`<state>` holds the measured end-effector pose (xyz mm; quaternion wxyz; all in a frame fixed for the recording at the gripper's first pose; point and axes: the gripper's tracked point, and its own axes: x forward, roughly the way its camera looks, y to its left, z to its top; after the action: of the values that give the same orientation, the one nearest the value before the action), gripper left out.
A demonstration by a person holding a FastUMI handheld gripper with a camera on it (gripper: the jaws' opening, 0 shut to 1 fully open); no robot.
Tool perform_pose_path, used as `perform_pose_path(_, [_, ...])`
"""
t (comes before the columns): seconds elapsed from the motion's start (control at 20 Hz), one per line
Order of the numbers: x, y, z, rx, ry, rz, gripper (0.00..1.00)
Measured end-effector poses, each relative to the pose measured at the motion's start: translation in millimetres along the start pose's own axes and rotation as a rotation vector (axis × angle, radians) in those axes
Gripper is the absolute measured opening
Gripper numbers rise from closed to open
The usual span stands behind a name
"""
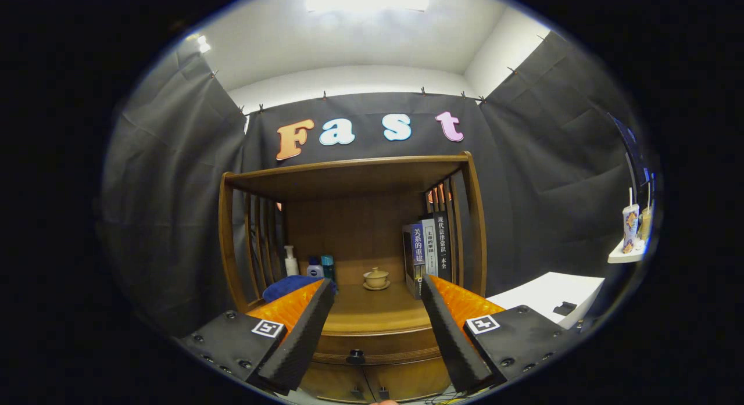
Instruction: Pull open the drawer, take out the items inside it, and place them on the countertop above the cabinet.
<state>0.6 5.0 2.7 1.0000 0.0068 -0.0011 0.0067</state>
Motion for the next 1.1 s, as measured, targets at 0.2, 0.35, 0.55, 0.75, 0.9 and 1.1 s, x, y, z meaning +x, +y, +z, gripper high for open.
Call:
perform_pose_path(0.2, [10, 5, -17, 0.015, 0.029, 0.001, 0.99])
perform_pose_path(0.35, [25, 19, -22, 0.037, 0.006, 0.033, 1.0])
perform_pose_path(0.55, [59, 15, -84, 0.021, 0.048, 0.013, 0.99])
perform_pose_path(0.75, [87, 15, -170, 0.092, 0.145, 0.013, 1.0])
perform_pose_path(0.9, [100, 25, -231, 0.087, 0.23, 0.028, 0.99])
perform_pose_path(1.1, [115, 38, -282, 0.023, 0.287, 0.066, 0.98])
